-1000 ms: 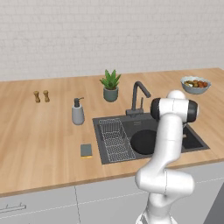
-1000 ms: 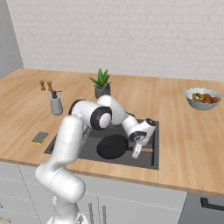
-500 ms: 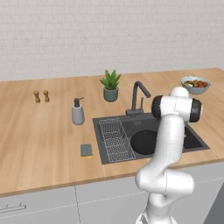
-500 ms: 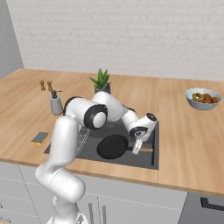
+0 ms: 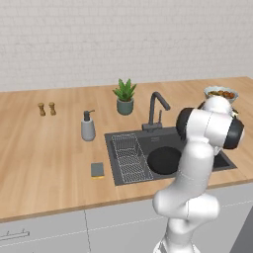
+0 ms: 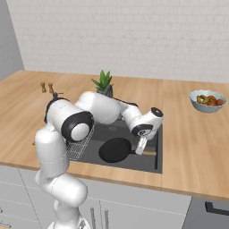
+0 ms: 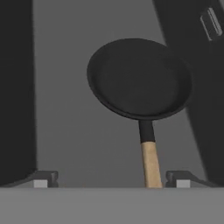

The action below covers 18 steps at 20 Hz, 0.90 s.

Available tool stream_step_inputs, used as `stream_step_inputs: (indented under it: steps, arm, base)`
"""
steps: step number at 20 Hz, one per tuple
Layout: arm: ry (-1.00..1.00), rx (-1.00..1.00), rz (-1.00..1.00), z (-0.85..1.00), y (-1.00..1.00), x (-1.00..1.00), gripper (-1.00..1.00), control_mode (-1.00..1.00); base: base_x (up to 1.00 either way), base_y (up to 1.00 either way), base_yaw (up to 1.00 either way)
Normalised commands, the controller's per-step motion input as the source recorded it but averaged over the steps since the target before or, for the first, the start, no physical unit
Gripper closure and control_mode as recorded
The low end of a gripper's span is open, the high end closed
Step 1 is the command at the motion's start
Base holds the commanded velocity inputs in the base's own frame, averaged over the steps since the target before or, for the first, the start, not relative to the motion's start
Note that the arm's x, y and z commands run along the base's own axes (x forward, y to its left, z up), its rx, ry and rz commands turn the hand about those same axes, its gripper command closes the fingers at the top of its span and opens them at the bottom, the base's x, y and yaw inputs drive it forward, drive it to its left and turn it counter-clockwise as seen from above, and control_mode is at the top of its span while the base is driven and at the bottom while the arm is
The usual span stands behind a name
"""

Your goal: Pick the pan and sponge and place them into the sink. Then turn on the water.

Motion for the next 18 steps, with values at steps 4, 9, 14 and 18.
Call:
stream_step_inputs:
  steps: [4,9,14,18]
  arm:
    - [0.0,-0.07,-0.11,1.0,0.0,-0.5,-1.0,-1.0]
    - [0.0,-0.04,-0.16,1.0,0.01,-0.67,-1.0,-1.0]
    - [0.0,-0.04,-0.22,0.88,0.33,-0.47,-1.0,-1.0]
    - [-0.1,-0.01,-0.21,0.66,0.71,-0.33,-1.0,-1.0]
  base:
    - [0.0,0.0,0.0]
    - [0.0,0.0,0.0]
    - [0.0,0.0,0.0]
    - [0.0,0.0,0.0]
